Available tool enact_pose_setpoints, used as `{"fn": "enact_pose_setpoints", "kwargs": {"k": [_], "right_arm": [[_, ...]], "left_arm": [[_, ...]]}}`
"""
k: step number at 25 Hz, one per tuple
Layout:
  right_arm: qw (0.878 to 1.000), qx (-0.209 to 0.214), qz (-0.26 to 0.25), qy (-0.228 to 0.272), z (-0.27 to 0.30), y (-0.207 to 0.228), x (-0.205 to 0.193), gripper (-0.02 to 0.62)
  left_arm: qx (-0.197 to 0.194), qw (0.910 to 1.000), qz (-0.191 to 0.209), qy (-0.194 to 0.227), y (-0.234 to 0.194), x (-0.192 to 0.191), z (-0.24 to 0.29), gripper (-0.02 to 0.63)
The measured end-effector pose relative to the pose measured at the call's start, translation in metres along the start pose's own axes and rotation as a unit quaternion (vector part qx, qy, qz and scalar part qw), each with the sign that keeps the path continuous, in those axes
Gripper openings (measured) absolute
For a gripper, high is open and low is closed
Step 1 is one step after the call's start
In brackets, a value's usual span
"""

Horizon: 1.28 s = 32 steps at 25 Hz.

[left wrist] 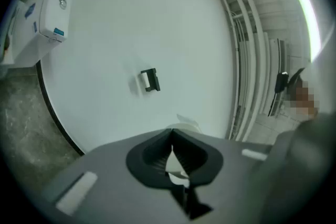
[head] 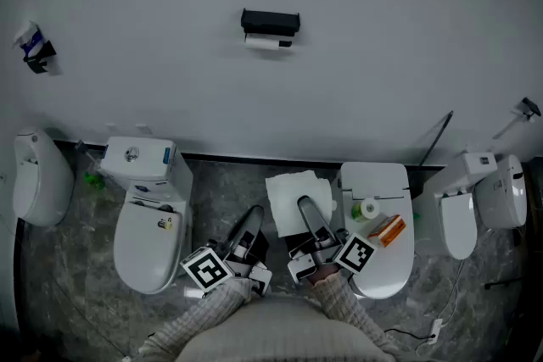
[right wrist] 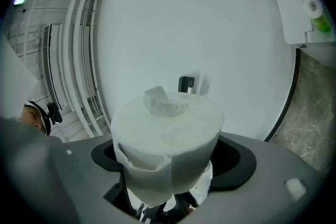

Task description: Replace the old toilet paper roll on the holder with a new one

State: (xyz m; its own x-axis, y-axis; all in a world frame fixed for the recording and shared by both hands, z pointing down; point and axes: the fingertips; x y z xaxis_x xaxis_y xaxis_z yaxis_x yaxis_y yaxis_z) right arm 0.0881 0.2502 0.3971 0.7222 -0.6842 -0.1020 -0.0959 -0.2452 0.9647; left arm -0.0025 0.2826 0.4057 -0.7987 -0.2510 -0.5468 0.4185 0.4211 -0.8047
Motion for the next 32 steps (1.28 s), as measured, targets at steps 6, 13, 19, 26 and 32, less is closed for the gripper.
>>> {"fn": "enact_pose_setpoints", "kwargs": {"k": [6,13,19,26,32], "right_arm": [[1.000,-0.005,0.004,-0.010,0.031,0.019,0.019,0.437],[1.000,-0.006,0.001,-0.004,0.099,0.043,0.060,0.437],[1.000,-0.005,-0.005,0.017,0.171,0.053,0.104,0.437],[0.999,-0.014,-0.007,0.047,0.240,0.077,0.151,0.437],[0.997,-0.015,-0.001,0.075,0.274,0.093,0.177,0.437]], "left_arm": [[0.005,1.0000,0.000,-0.008,-0.028,0.008,0.033,0.008],[-0.004,0.9998,0.010,-0.016,-0.072,0.048,0.097,0.009],[-0.015,0.9995,0.018,-0.023,-0.105,0.099,0.163,0.009],[-0.035,0.9983,0.005,-0.046,-0.145,0.139,0.232,0.009],[-0.046,0.9970,0.005,-0.061,-0.171,0.164,0.273,0.009]]}}
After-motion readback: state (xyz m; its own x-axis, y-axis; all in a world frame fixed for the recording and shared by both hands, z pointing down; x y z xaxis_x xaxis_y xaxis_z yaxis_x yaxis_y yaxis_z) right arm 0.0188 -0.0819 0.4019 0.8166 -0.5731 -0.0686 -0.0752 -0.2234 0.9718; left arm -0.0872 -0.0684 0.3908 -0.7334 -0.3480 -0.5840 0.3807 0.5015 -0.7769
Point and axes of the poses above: the fingertips, and each gripper's own axes: z forward along the fingers, y to its right, x out of its top, and after that the axes turned 9 degrees about z, right-handed
